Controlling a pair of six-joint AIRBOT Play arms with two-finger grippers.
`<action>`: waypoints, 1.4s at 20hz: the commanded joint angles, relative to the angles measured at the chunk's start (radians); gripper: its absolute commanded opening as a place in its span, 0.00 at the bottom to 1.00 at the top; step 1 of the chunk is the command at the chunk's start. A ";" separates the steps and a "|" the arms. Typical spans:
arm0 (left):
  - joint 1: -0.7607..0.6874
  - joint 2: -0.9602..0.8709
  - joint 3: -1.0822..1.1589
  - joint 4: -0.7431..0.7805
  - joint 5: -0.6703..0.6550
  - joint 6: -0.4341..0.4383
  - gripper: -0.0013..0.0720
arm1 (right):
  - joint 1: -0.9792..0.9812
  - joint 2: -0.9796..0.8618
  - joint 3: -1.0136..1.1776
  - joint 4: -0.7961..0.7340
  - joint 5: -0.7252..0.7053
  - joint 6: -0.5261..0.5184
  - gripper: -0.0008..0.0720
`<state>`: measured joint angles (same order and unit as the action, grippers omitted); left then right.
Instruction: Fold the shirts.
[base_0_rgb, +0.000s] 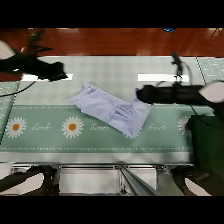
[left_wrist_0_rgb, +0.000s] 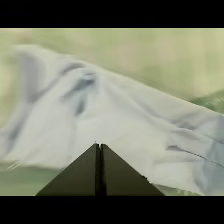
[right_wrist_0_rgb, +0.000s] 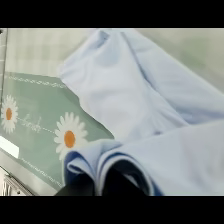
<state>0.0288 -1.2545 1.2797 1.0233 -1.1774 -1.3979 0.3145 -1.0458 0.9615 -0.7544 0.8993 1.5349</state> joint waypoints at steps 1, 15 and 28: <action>0.232 0.270 -0.219 0.005 0.071 0.037 0.05 | 0.152 -0.367 0.270 0.068 -0.099 -0.044 0.04; 0.089 0.417 -0.481 -0.014 0.183 0.031 0.05 | 0.274 -0.940 0.815 0.320 0.013 -0.125 0.53; 0.212 0.396 -0.482 -0.028 0.066 0.048 0.05 | -0.032 -0.220 0.467 -0.881 0.407 0.278 0.58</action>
<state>0.2268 -0.8597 0.7982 0.9962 -1.0836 -1.3643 0.3256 -1.5154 1.6150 -1.1500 1.2903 1.6360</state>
